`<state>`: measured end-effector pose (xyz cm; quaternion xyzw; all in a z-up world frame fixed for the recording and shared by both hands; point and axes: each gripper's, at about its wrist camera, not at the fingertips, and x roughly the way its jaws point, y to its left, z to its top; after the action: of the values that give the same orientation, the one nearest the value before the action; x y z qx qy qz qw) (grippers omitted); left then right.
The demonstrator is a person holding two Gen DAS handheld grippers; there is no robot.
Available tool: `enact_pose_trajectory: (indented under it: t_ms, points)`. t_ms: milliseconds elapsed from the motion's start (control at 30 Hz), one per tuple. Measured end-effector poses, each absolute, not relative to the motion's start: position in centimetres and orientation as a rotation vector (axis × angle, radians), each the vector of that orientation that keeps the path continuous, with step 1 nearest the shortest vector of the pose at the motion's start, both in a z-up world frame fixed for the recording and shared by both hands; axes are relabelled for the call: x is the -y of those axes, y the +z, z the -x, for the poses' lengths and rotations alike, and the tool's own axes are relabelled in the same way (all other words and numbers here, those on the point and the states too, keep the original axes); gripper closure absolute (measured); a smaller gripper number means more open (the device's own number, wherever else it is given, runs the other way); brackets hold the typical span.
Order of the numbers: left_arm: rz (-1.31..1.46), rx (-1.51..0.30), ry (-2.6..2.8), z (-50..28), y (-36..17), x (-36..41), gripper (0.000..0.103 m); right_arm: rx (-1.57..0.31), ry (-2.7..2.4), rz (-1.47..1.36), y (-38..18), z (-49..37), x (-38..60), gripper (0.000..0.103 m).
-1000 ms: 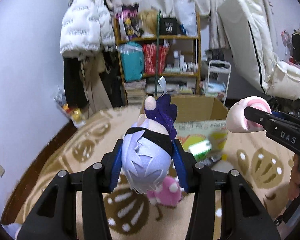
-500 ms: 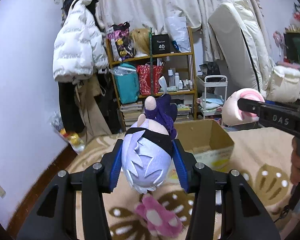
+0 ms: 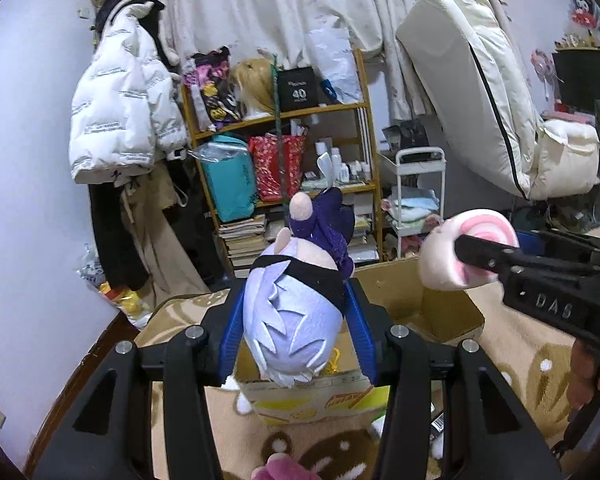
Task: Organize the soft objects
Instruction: 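Lift the doll with the left tool while the right tool carries the swirl cushion toward the box, then open both tools to drop the doll and swirl cushion into the box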
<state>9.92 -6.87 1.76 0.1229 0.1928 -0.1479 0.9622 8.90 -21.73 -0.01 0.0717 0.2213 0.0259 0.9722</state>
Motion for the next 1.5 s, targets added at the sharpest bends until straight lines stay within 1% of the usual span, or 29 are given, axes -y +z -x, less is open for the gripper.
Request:
enact_pose_trajectory:
  t_ms: [167, 500, 667, 933, 967, 1067, 1133, 1300, 1333, 1367, 1433, 1500]
  points:
    - [-0.236, -0.415, -0.315, -11.3, 0.8, 7.4, 0.057, -0.474, 0.047, -0.104, -1.2, -10.6, 21.1, 0.06]
    - [-0.248, -0.503, -0.286, -14.4, -2.3, 7.6, 0.056, -0.568, 0.063, -0.133, -4.4, -12.6, 21.7, 0.059]
    - [-0.27, -0.538, -0.271, -15.3, -3.8, 7.9, 0.055, -0.585, 0.065, -0.15, -5.0, -12.9, 22.0, 0.058]
    - [-0.292, -0.571, -0.262, -15.6, -4.7, 8.3, 0.051, -0.609, 0.069, -0.158, -5.4, -13.0, 22.1, 0.056]
    - [-0.295, -0.568, -0.263, -15.6, -4.7, 8.2, 0.05, -0.613, 0.072, -0.159, -5.5, -13.0, 22.1, 0.055]
    - [-0.315, -0.556, -0.256, -15.2, -4.7, 8.3, 0.043, -0.628, 0.082, -0.166, -5.6, -13.0, 22.0, 0.052]
    - [-0.316, -0.552, -0.247, -15.1, -4.7, 8.3, 0.032, -0.633, 0.083, -0.164, -5.8, -12.9, 22.0, 0.052]
    - [-0.287, -0.569, -0.249, -14.8, -4.5, 7.8, 0.025, -0.646, 0.079, -0.187, -6.0, -12.8, 22.3, 0.049]
    - [-0.284, -0.57, -0.248, -14.7, -4.4, 7.7, 0.021, -0.645, 0.081, -0.193, -6.0, -12.7, 22.4, 0.048]
    - [-0.281, -0.569, -0.246, -14.6, -4.3, 7.5, 0.018, -0.643, 0.084, -0.198, -5.9, -12.6, 22.5, 0.048]
    - [-0.272, -0.56, -0.24, -14.2, -4.0, 7.3, 0.016, -0.632, 0.084, -0.202, -5.5, -12.2, 22.5, 0.046]
    - [-0.269, -0.56, -0.243, -13.7, -3.8, 7.0, 0.015, -0.614, 0.081, -0.209, -5.1, -11.7, 22.6, 0.036]
